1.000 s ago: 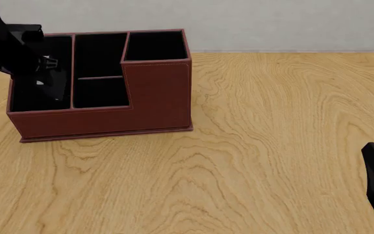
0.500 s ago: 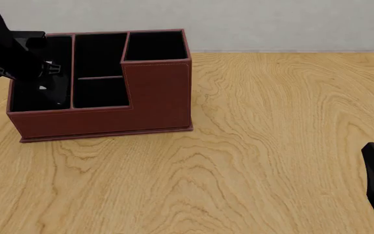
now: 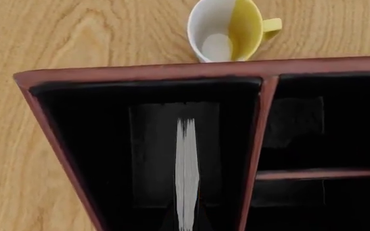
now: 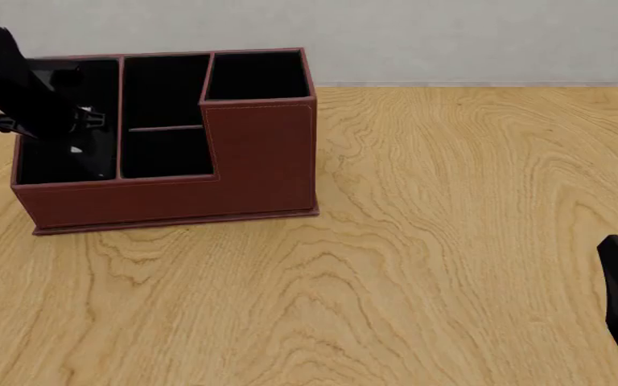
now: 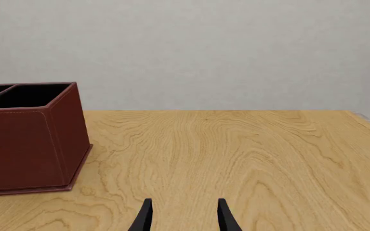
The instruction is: Pick up the book and place it in the left compartment of the caddy.
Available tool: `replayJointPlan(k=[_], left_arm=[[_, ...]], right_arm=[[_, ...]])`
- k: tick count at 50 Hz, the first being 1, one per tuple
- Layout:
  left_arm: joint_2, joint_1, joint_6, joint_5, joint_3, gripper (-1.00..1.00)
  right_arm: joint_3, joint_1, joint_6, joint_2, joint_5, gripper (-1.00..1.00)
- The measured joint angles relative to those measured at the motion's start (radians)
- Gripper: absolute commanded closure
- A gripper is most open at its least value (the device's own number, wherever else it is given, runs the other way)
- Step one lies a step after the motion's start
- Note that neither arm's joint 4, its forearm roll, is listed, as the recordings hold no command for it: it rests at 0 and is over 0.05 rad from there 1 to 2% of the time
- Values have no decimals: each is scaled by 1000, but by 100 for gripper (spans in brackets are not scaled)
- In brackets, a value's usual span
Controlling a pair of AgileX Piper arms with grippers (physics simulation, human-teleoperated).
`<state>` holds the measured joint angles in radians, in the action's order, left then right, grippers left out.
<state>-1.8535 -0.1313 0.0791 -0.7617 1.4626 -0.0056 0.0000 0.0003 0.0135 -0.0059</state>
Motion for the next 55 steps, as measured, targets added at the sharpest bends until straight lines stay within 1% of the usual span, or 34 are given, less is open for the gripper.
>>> replayJointPlan(k=[31, 55], left_arm=[[-56, 1, -4, 24, 23, 100], [-94, -6, 7, 43, 34, 100]], right_arm=[[0, 0, 0, 0, 0, -100], [0, 0, 0, 0, 0, -100]])
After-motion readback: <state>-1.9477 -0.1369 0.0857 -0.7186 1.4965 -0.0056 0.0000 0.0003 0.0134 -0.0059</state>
